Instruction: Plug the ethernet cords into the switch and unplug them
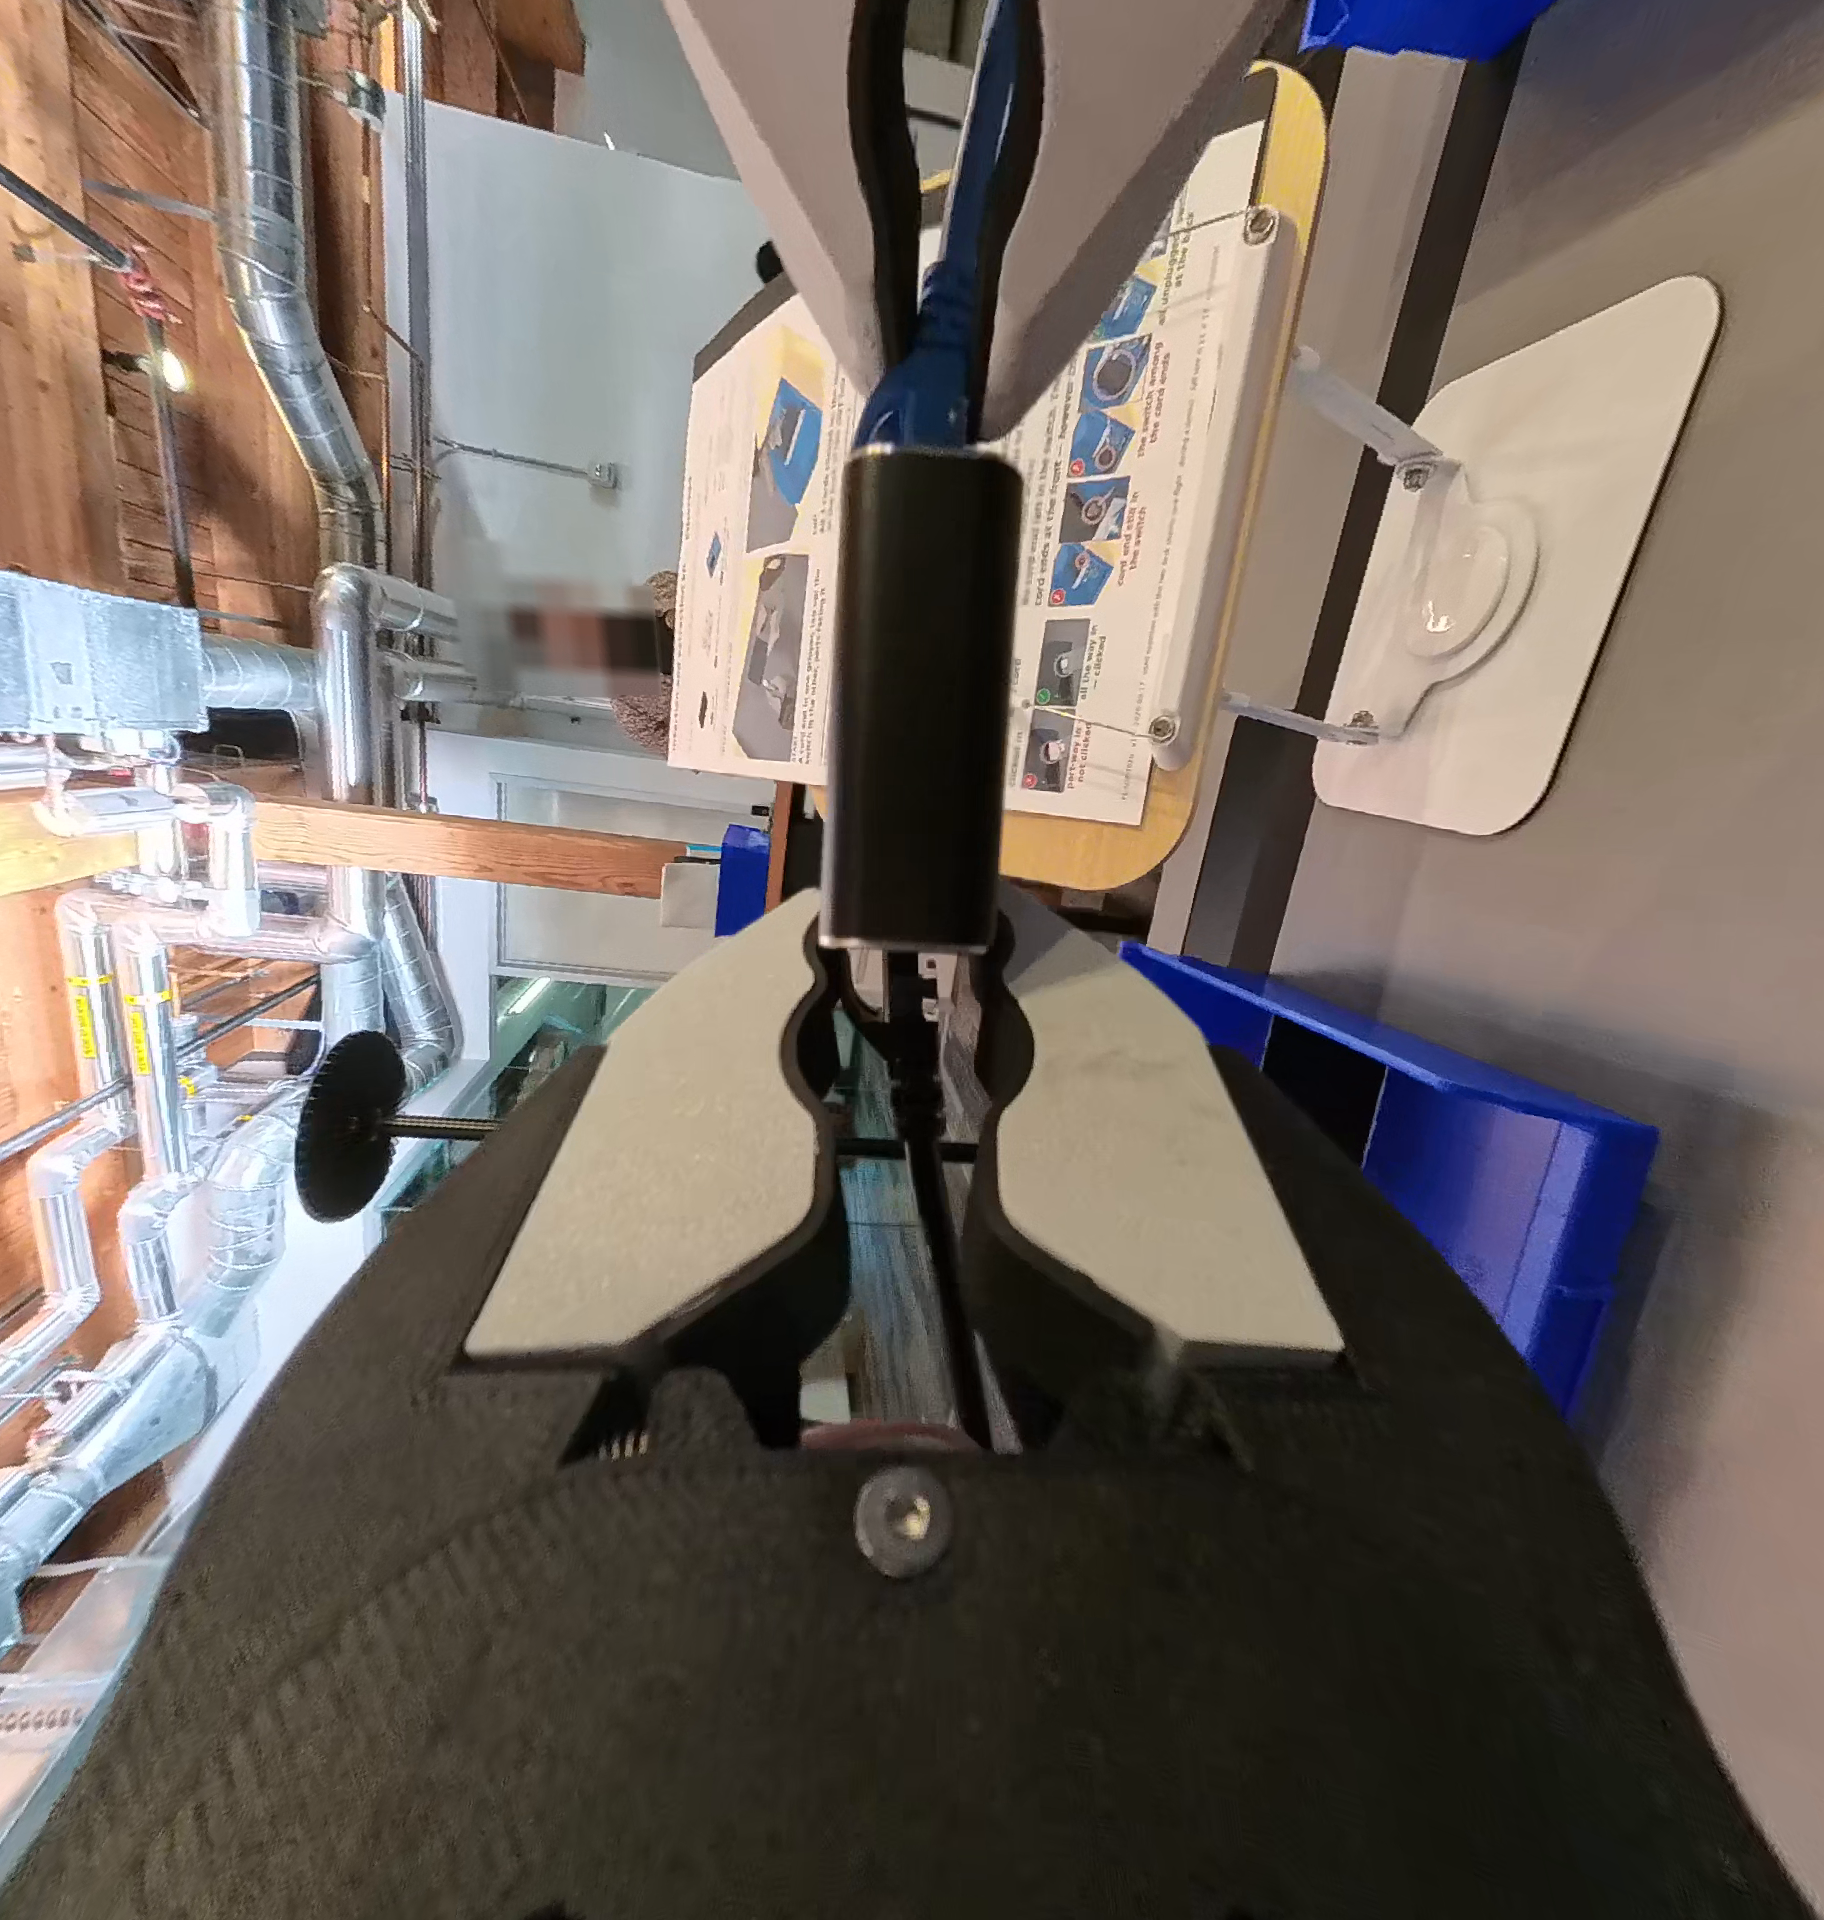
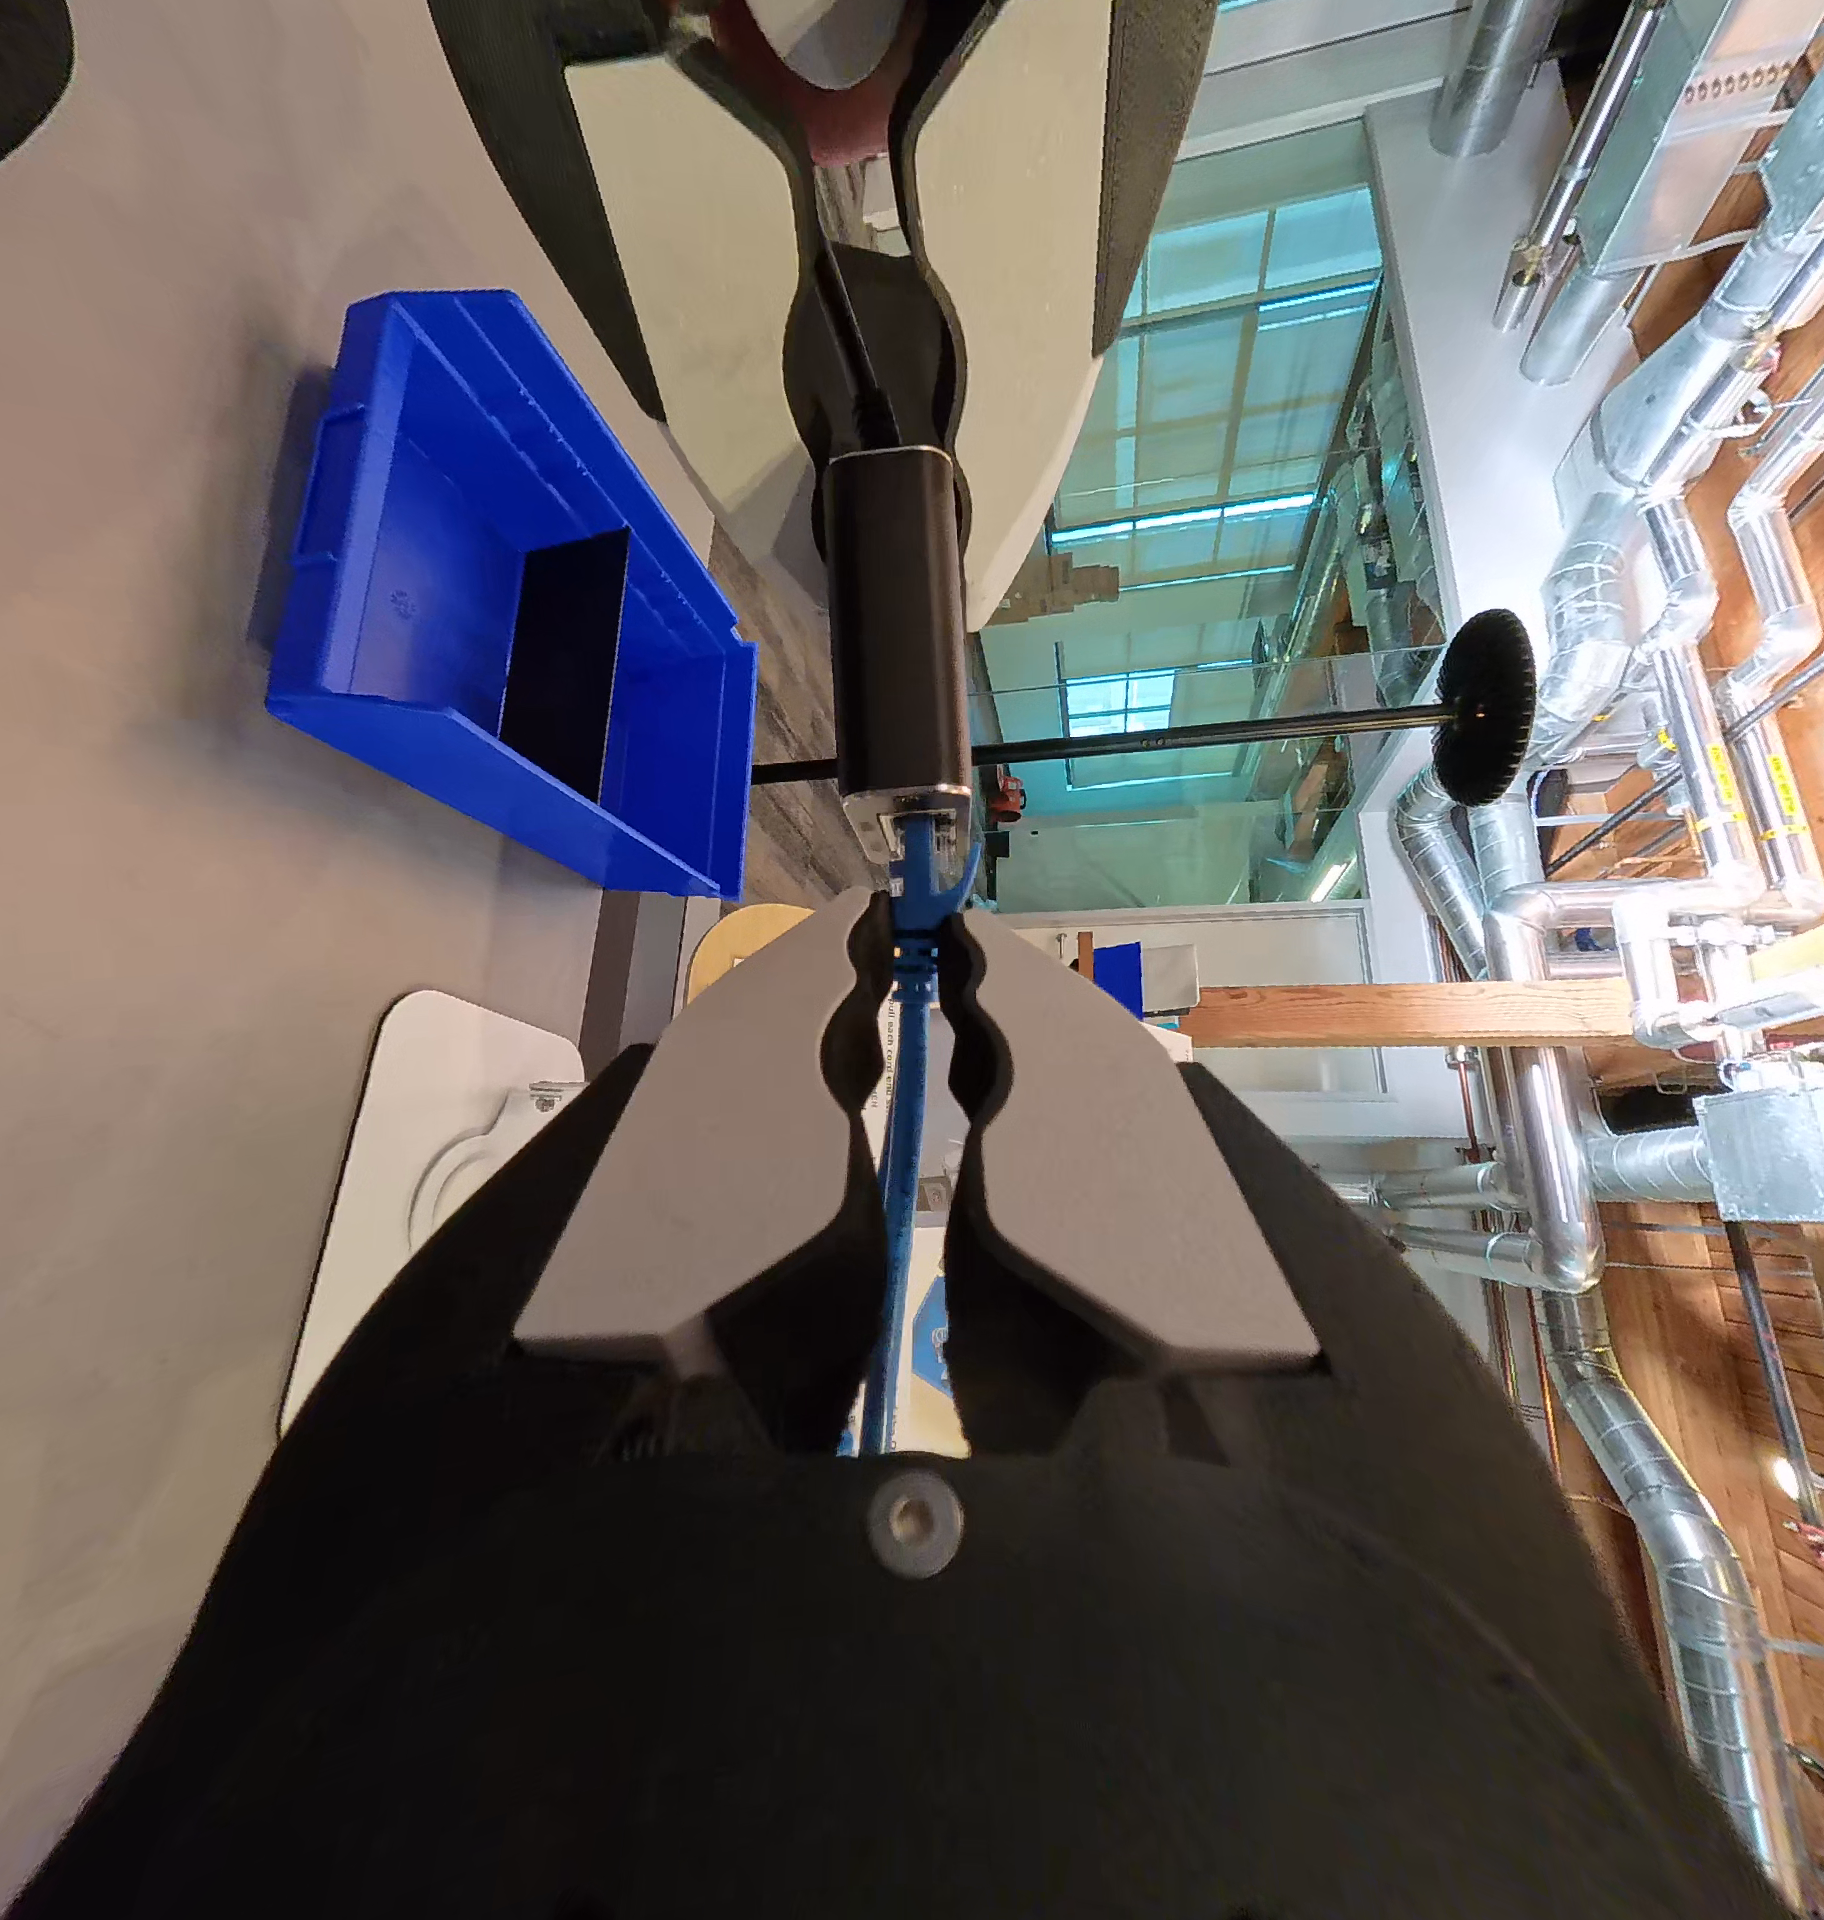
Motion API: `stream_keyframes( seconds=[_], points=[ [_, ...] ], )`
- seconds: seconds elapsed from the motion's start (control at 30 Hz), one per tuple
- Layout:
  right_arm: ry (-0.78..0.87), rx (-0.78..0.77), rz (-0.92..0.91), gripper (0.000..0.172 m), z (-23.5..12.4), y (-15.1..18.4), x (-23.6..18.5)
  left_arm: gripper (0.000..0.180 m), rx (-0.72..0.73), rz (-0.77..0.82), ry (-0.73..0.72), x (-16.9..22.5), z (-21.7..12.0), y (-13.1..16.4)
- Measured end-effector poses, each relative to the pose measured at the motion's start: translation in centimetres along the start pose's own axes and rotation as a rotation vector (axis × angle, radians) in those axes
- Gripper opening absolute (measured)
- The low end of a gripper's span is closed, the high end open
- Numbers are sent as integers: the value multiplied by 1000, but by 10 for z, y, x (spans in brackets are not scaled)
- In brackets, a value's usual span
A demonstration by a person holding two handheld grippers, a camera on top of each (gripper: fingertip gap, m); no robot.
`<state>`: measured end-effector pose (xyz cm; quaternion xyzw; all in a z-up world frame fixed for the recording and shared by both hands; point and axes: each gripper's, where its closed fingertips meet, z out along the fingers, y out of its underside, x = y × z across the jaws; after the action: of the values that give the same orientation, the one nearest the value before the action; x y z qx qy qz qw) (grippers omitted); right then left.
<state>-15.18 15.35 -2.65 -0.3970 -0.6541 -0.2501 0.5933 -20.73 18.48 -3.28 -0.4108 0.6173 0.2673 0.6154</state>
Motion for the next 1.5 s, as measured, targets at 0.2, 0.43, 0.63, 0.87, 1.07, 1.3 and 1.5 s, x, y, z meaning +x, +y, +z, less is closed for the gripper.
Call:
stream_keyframes(
  seconds=[0.2,0.43,0.63,0.87,1.07,1.3,1.5],
  points=[
    [6,-14,-11,8,-1,-5,0,22,-31,-14,-12,-1,3,3],
    [-13,-86,-36,8,4,2,-4,21,-99,-11,-8,5,12,6],
    [-32,-78,5,9,8,6,-8,22,-111,-34,10,10,16,10],
    [-72,-42,126,21,11,21,-11,23,-119,-24,14,20,27,19],
    [-217,-46,318,40,-7,39,-25,23,-91,-14,42,40,32,15],
    [-472,-8,658,78,-19,39,-59,23,-22,53,60,84,40,-12],
    [-696,-104,890,103,-8,45,-113,23,34,127,61,115,49,-40]
  ],
)
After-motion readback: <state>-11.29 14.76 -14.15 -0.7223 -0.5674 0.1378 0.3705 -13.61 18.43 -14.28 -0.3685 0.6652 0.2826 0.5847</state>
